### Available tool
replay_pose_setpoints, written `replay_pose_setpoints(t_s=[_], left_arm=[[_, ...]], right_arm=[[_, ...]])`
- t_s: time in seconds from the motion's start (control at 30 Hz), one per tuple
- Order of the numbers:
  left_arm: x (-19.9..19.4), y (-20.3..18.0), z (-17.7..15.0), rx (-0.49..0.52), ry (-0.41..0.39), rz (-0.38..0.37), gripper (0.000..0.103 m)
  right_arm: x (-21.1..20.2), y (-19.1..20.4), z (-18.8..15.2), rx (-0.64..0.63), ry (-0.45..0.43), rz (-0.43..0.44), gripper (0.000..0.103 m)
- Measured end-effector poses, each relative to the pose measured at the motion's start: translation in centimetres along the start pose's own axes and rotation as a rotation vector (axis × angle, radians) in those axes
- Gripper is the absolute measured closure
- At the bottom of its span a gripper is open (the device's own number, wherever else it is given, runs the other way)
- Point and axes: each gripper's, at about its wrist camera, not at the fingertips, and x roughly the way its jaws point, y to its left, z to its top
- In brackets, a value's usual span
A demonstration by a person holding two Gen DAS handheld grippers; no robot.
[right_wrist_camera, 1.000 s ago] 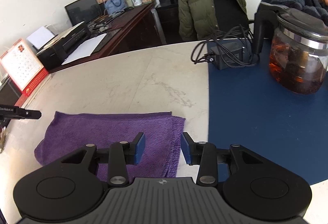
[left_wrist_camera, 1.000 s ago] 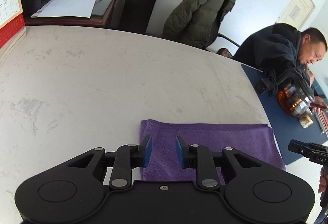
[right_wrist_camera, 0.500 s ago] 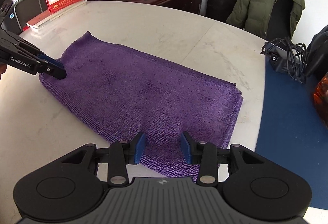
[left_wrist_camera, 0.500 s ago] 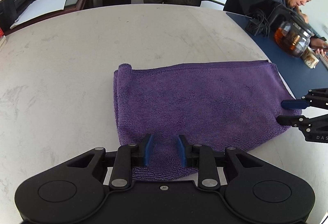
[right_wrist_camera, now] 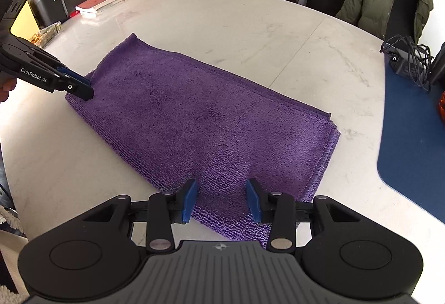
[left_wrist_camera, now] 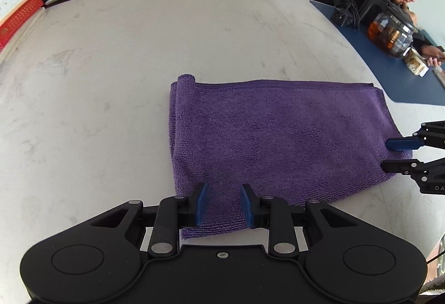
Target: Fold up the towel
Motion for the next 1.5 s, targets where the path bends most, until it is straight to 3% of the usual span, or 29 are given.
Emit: replay_pose_setpoints(t_s=[0.1, 0.23, 0.4, 0.57, 0.7, 0.77, 0.87, 1.0, 1.17, 1.23, 1.37, 1.5], left_arm=[[-1.4, -0.4, -0.1, 0.004, -0.051, -0.031, 0.075], [0.2, -0.6, -0.1, 0.007, -0.046, -0.029, 0.075], [2.0, 0.4, -0.1, -0.036, -0.041, -0.030, 0.076], [1.9, 1.4, -0.2, -0.047, -0.032, -0.068, 0.075], [1.9, 1.7, -0.3, -0.062, -0.030, -0.082, 0.075], [2.0, 1.6, -0.3, -0.059, -0.030, -0.083, 0.075], [1.9, 1.5, 0.0, -0.048, -0.021, -0.069, 0.076], [1.1, 0.8, 1.7, -0.014, -0.069, -0.081, 0.077], [3.9, -1.0, 4.2, 0.094, -0.061, -0.062, 0.076], [5.2, -0.3, 4.8, 0.087, -0.062, -0.040, 0.077], [5.4, 2.7, 5.5, 0.001, -0.086, -0.015, 0.077], [5.3, 5.1, 5.7, -0.052, -0.093, 0.014, 0.076]], right_arm=[[-0.9, 1.5, 1.7, -0.040, -0.102, 0.094, 0.060], [2.3, 5.9, 4.3, -0.150, -0.091, 0.155, 0.062], [5.4, 8.3, 4.9, -0.163, -0.048, 0.212, 0.071], [3.1, 4.6, 1.1, -0.066, -0.055, 0.132, 0.079], [-0.2, 0.0, -2.5, 0.051, -0.053, -0.023, 0.085], [-1.7, -2.5, -4.0, 0.135, -0.047, -0.104, 0.085], [-2.8, -3.6, -4.2, 0.163, -0.047, -0.173, 0.081], [-2.8, -1.8, -1.2, 0.100, -0.135, -0.133, 0.081], [3.0, 3.5, 4.0, -0.098, -0.157, 0.000, 0.082], [5.1, 4.7, 5.1, -0.148, -0.150, 0.025, 0.082], [6.0, 3.3, 4.8, -0.126, -0.132, 0.002, 0.085], [4.1, -1.7, 3.0, 0.056, -0.118, -0.077, 0.085]])
